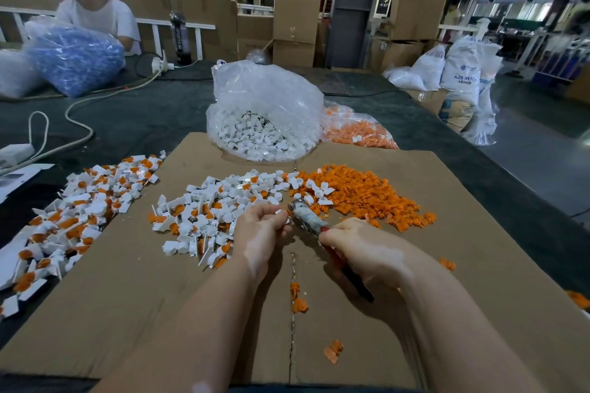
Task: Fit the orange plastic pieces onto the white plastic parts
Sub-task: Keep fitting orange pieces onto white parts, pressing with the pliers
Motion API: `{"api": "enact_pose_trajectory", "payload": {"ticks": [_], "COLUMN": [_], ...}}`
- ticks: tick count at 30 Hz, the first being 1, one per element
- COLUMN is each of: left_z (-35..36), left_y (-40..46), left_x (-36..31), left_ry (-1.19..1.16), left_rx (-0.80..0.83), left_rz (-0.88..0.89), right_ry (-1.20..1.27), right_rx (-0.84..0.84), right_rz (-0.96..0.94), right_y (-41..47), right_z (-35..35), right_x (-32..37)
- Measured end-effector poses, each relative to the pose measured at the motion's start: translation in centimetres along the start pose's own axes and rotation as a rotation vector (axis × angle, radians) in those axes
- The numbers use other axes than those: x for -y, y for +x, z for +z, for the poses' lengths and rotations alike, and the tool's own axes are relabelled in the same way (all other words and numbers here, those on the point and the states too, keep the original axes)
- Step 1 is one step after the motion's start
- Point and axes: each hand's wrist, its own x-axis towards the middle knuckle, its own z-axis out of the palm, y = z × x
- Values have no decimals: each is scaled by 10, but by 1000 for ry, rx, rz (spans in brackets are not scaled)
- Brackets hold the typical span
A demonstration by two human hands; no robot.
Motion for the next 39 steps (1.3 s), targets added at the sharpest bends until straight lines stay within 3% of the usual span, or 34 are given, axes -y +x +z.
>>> {"api": "enact_pose_trajectory", "payload": {"ticks": [7,16,24,28,30,34,39], "left_z": [0,-3,-2,-4,-3,-3,-5], "left_y": [3,5,2,2,2,3,1], "left_x": [2,4,3,6,10,16,15], "left_ry": [13,20,11,-11,49,296,577], "left_rx": [-20,-25,-22,-22,-39,-35,-26], "left_rz": [4,-1,11,40,97,253,363], "right_ry": [-3,-302,-284,-134,-143,-457,-743], "right_rx": [37,-132,-238,-326,-447,-760,-840], "right_rz": [6,-105,-124,-116,-79,22,76], "right_y": [-1,3,6,5,8,20,32], "right_z": [2,15,26,24,20,9,6], "right_x": [3,4,-7,-17,-24,-38,-56]}}
